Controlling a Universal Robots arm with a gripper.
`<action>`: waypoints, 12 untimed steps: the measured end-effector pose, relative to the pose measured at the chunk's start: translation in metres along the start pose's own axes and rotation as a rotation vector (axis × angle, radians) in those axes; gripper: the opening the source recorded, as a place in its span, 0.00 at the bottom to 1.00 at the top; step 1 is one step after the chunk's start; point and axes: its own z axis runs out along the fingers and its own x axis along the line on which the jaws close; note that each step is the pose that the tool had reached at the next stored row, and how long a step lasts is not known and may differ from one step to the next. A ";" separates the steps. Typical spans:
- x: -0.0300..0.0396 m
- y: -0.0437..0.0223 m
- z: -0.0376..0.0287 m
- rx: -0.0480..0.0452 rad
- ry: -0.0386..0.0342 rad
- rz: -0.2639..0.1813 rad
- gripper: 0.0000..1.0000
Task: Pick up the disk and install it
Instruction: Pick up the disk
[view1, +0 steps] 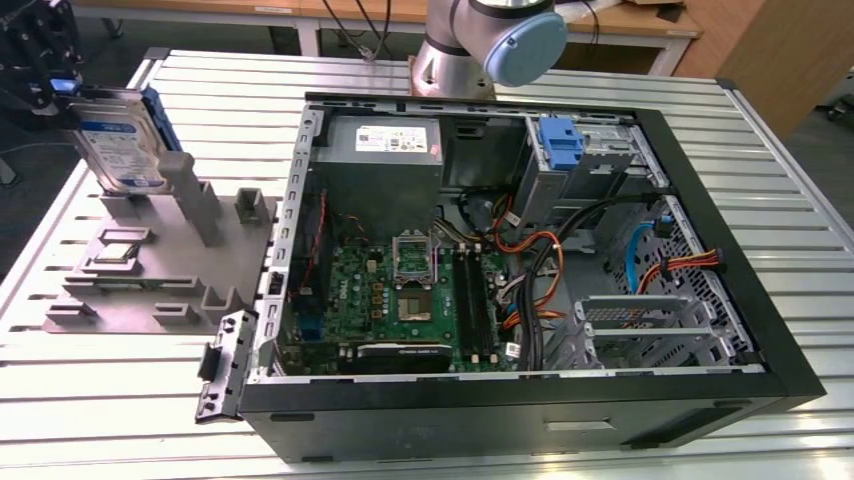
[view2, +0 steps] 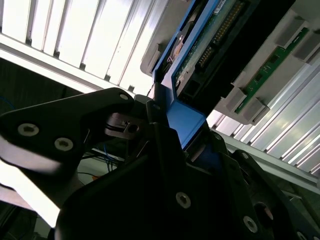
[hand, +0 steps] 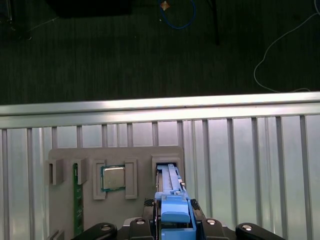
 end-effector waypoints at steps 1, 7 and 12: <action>0.0000 0.0000 -0.0002 0.0001 0.0000 0.000 0.37; 0.0000 0.0000 -0.0013 0.0002 0.0000 0.000 0.37; 0.0000 0.0000 -0.0021 0.0001 0.0000 0.000 0.37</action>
